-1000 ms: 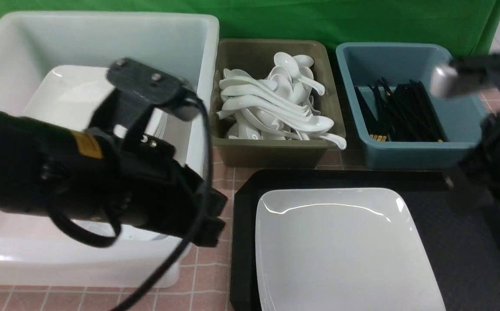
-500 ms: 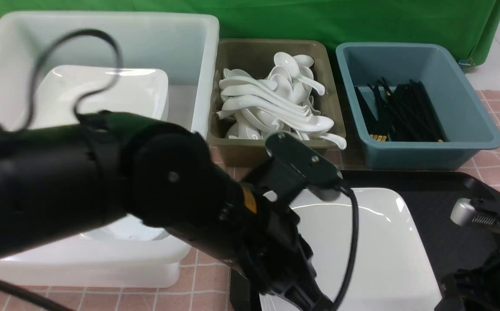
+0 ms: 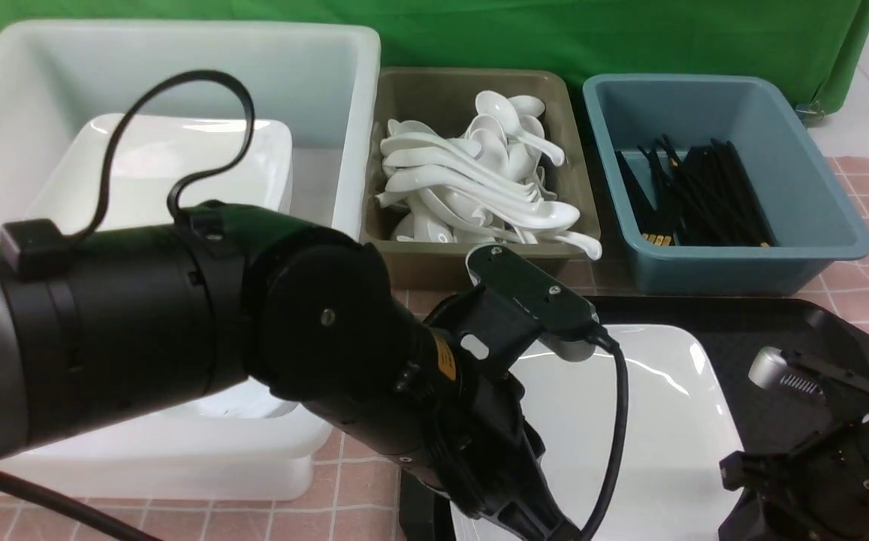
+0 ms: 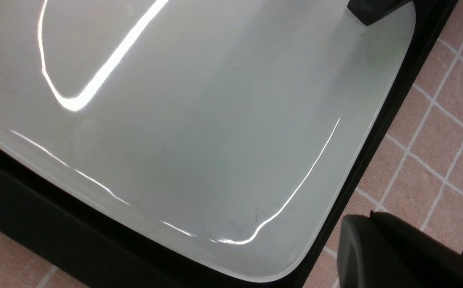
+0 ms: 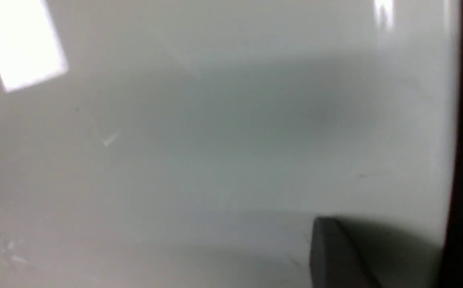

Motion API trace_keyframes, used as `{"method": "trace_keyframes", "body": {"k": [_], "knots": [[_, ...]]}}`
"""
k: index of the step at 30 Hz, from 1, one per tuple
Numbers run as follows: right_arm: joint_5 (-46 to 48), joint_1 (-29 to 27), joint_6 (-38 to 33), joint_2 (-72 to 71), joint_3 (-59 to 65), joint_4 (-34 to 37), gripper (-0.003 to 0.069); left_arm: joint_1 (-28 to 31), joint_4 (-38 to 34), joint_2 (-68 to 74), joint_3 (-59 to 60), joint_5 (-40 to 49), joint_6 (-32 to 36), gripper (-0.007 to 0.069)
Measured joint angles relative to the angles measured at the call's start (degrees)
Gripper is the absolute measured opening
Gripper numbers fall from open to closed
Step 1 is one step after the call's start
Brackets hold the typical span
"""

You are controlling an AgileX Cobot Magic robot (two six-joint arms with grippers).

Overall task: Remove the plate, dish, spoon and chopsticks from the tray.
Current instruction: Use the right arm to grab a plate from the dinner plate

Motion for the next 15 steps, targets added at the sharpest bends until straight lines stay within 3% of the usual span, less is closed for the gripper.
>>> {"method": "trace_keyframes", "body": {"k": [7,11,15], "knots": [[0.2,-0.2,-0.5,-0.4,0.1,1.4,0.0238,0.0,0.8,-0.1,0.0,0.1,-1.9,-0.0003],[1.7,-0.2,-0.4,-3.8,0.7,0.1,0.0230,0.0,6.6,-1.3,-0.3,1.4,-7.1,-0.0003],[5.1,-0.2,0.2,-10.2,0.1,-1.7,0.0174,1.0,12.7,-3.7,-2.2,4.7,-12.5,-0.0003]]}}
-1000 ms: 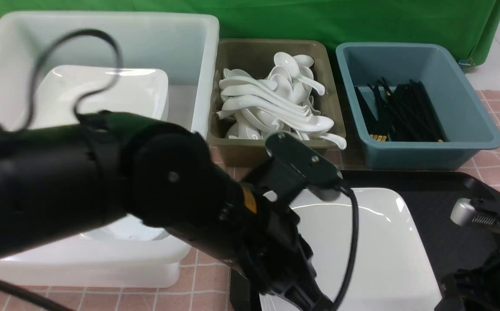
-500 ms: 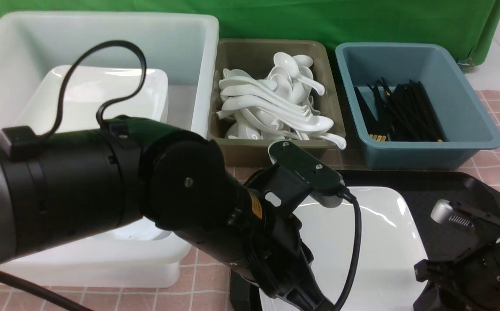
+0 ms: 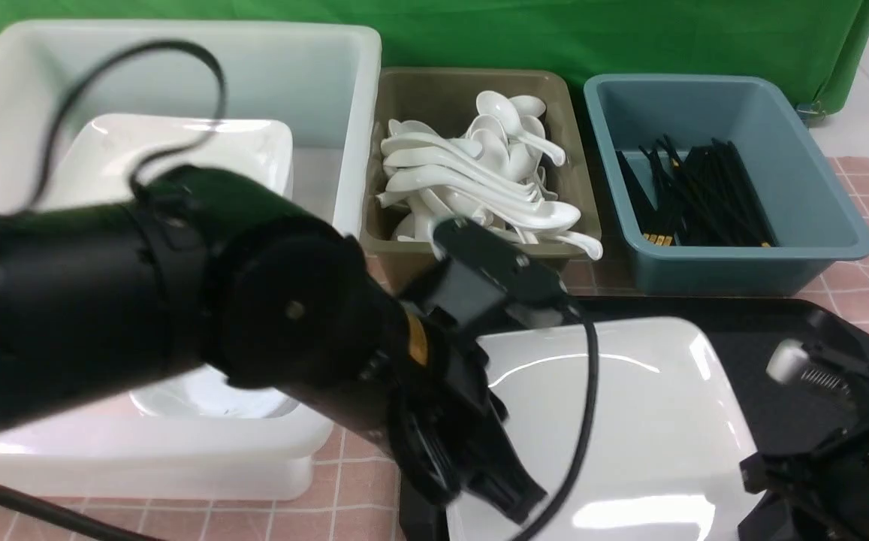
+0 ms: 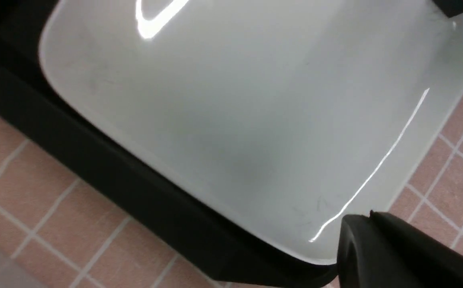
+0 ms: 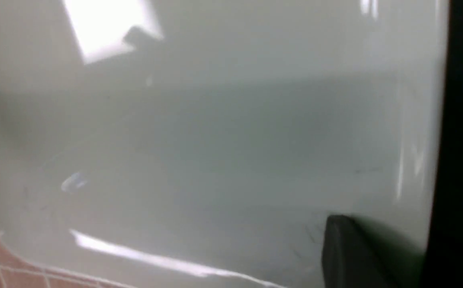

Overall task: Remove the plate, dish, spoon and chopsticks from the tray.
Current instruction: Use the right arm to grab a plate from the dinner plate, then use the right arm to put the plate into the large storage box on the left

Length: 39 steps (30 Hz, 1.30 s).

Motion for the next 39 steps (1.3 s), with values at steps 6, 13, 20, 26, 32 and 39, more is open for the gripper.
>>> {"method": "trace_keyframes", "body": {"k": [6,13,20,26,32,39], "knots": [[7.8,0.0,1.6,-7.3,-6.8,-1.5,0.0085,6.3,2.7,-4.8,-4.3,5.8,-2.5,-0.0003],[13.0,0.0,2.7,-11.9,-13.8,-4.0,0.0073,14.6,3.3,-10.7,-4.7,8.1,-2.5,-0.0003],[15.1,0.0,3.8,-12.6,-24.0,-3.3,0.0073,24.3,3.9,-14.7,-4.7,10.4,-2.0,-0.0003],[12.3,0.2,2.9,-11.1,-32.6,4.9,0.0073,34.0,4.0,-16.9,-4.7,12.3,-0.8,-0.0003],[5.1,6.9,1.6,-4.0,-41.1,13.7,0.0073,45.6,3.2,-18.5,-4.7,12.4,-0.8,-0.0003],[-7.8,21.1,4.7,12.5,-54.0,15.1,0.0073,58.9,-6.3,-20.6,-4.7,10.3,4.2,-0.0003]]}}
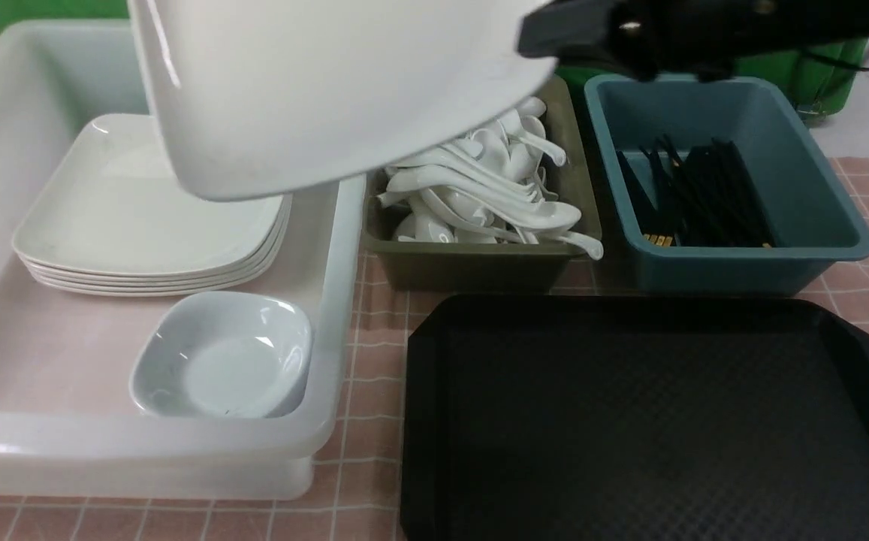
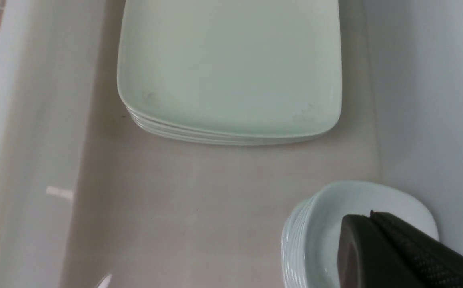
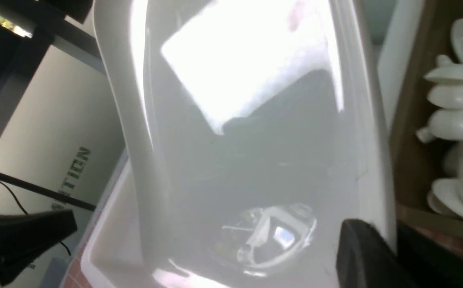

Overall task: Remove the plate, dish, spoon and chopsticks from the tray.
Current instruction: Use the right arm to put the plate into the large storage box on the left

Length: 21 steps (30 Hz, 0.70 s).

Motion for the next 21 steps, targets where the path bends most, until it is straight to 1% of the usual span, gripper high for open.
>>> {"method": "trace_keyframes", "body": {"k": [3,4,5,11,15,21], "knots": [[-3.2,3.9,3.0,9.2,-7.7,0.2,0.0073,2.8,-2.0,-0.7,0.0,-1.0,0.9,-0.0003],[-3.4,4.1,3.3,9.2,-8.2,0.2,0.0073,3.1,-2.0,-0.7,0.0,-1.0,1.0,-0.0003],[-4.6,5.4,5.1,13.4,-11.5,0.3,0.0073,3.5,-2.1,-0.8,0.0,-1.1,1.0,-0.0003],[-11.8,9.6,11.0,25.7,-21.7,0.4,0.0073,3.6,-2.7,-0.9,0.0,-1.3,1.0,-0.0003],[-17.2,11.6,12.7,30.7,-23.6,0.6,0.0073,3.6,-2.7,-0.9,0.0,-1.4,1.2,-0.0003],[-21.2,12.8,12.8,34.2,-23.6,0.8,0.0075,3.6,-2.7,-0.9,0.0,-1.6,1.2,-0.0003]]}}
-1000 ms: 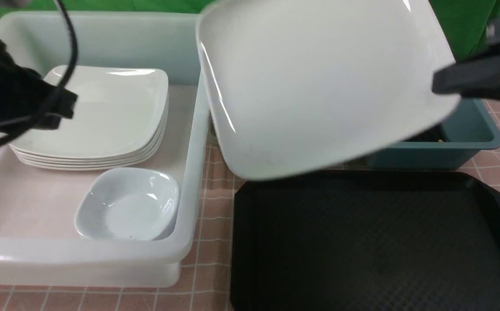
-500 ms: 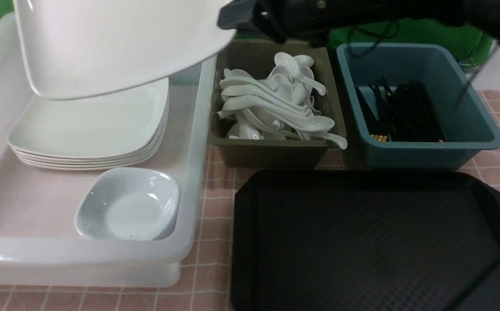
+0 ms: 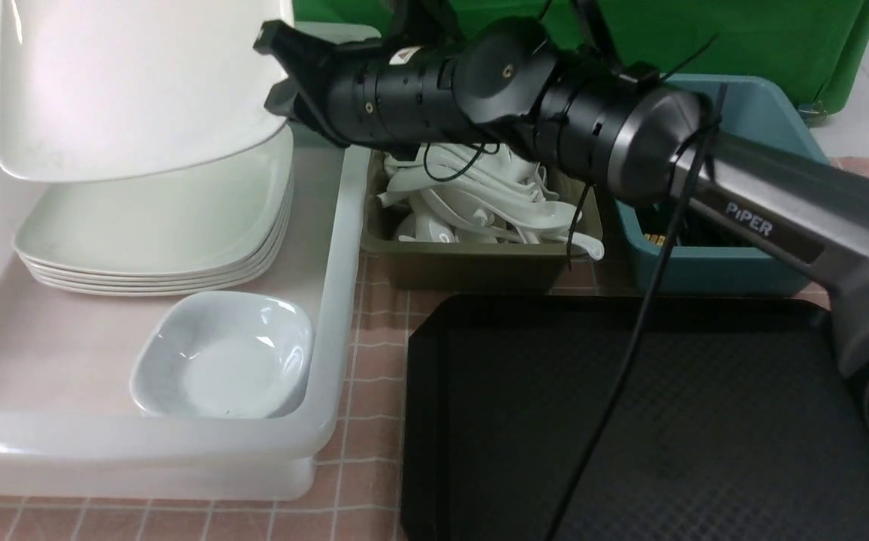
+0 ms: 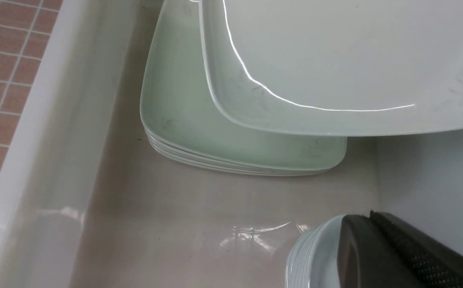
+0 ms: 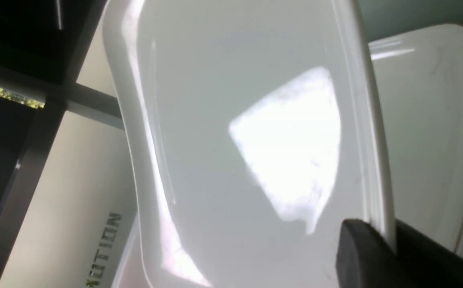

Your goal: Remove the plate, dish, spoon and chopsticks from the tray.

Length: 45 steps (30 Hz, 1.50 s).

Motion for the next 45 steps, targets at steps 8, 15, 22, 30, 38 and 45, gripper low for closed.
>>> {"method": "trace_keyframes", "body": {"k": [8,15,22,30,38,45], "knots": [[-2.9,0.6,0.0,2.0,0.0,-0.2,0.0202,0.0,0.0,0.0,0.0,-0.2,1.1,-0.0003],[-4.0,0.6,0.6,2.0,-0.5,0.1,0.0256,0.0,0.0,0.0,0.0,-0.2,1.2,-0.0003],[-1.5,0.6,0.5,2.0,-0.6,0.2,0.0256,0.0,0.0,0.0,0.0,-0.2,1.3,-0.0003],[13.3,-2.1,-11.2,-4.0,-0.6,-7.4,0.0165,-1.0,1.3,0.6,0.0,2.2,2.5,-0.0003],[38.1,-8.2,-15.2,-19.7,-0.6,-30.1,0.0030,-9.3,2.2,2.3,0.0,2.3,4.2,-0.0003],[54.6,-16.2,-14.2,-37.6,0.6,-39.4,0.0030,-23.1,3.2,0.7,0.0,0.3,5.1,-0.0003]]}}
